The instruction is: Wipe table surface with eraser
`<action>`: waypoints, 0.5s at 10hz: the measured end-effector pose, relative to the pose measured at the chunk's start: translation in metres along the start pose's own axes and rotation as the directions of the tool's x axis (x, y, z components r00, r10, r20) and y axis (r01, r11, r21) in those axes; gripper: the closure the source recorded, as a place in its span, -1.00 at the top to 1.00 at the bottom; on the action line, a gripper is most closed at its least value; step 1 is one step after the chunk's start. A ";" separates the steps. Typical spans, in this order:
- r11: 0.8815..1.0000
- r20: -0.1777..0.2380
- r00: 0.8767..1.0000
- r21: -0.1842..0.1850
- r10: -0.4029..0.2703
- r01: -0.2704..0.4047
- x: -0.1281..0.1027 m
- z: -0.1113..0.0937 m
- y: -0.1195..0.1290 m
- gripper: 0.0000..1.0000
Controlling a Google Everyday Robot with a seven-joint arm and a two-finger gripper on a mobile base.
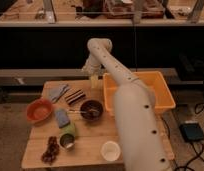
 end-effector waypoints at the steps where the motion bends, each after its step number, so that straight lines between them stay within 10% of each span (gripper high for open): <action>1: 1.000 -0.001 1.000 -0.004 -0.017 0.017 -0.003 0.004 -0.005 0.60; 5: 0.999 -0.028 0.998 -0.002 -0.049 0.049 -0.022 0.017 0.014 0.60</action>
